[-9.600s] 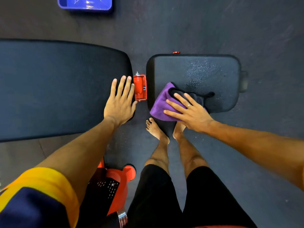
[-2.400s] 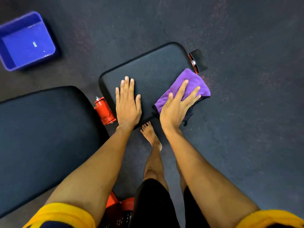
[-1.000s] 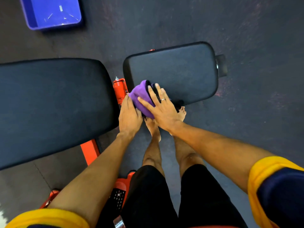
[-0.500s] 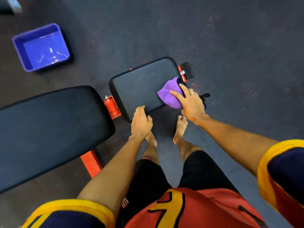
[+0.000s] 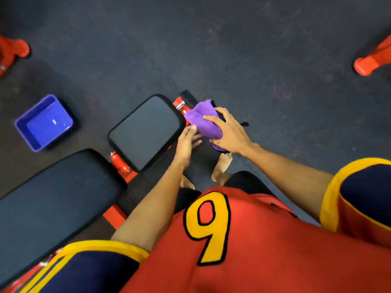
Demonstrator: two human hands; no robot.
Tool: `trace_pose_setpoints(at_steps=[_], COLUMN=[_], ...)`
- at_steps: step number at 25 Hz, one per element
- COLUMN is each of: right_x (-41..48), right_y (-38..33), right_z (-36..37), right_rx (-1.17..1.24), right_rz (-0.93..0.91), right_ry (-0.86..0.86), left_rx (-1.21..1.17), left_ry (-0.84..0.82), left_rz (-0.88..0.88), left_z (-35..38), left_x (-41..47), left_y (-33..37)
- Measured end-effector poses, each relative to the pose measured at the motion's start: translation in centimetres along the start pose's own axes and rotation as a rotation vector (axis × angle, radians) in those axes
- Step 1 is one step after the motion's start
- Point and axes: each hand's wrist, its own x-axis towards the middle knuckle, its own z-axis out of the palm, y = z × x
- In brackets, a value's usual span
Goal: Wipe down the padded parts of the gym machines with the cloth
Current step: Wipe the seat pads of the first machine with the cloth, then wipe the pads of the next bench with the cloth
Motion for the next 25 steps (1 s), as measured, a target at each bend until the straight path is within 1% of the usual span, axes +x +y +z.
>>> trace_pose_setpoints(at_steps=[2, 4, 6, 9, 12, 14, 17, 19, 21, 25], right_x=[-1.7, -3.5, -5.1, -6.9, -7.6, -7.3, -6.1, -4.7, -2.9, 1.2], right_y=[2.1, 4.2, 5.9, 8.4, 10.4, 11.3, 12.7, 14.3, 15.8, 18.7], right_z=[-2.7, -5.0, -6.8, -8.8, -11.3, -13.4, -16.7, -18.7, -20.4, -22.8], right_rx=[0.055, 0.158, 0.287, 0.496, 0.793, 0.922, 0.956, 0.889, 0.804, 0.79], right_rz=[0.027, 0.086, 0.173, 0.303, 0.383, 0.418, 0.469, 0.479, 0.487, 0.522], right_ry=[0.037, 0.086, 0.153, 0.221, 0.339, 0.428, 0.504, 0.549, 0.58, 0.645], left_rx=[-0.114, -0.093, -0.013, 0.168, 0.356, 0.436, 0.549, 0.602, 0.655, 0.711], left_ry=[-0.052, -0.092, -0.126, -0.182, -0.264, -0.314, -0.417, -0.475, -0.507, -0.546], left_rz=[0.017, 0.046, 0.052, 0.078, 0.221, 0.292, 0.363, 0.4, 0.445, 0.501], left_z=[4.1, 8.4, 12.3, 17.1, 20.5, 22.0, 23.5, 24.6, 25.9, 28.4], left_x=[0.3, 0.8, 1.1, 1.4, 2.3, 3.0, 4.9, 7.1, 9.5, 14.3], left_y=[1.6, 3.0, 4.7, 7.2, 9.3, 10.6, 12.6, 14.3, 16.0, 19.1])
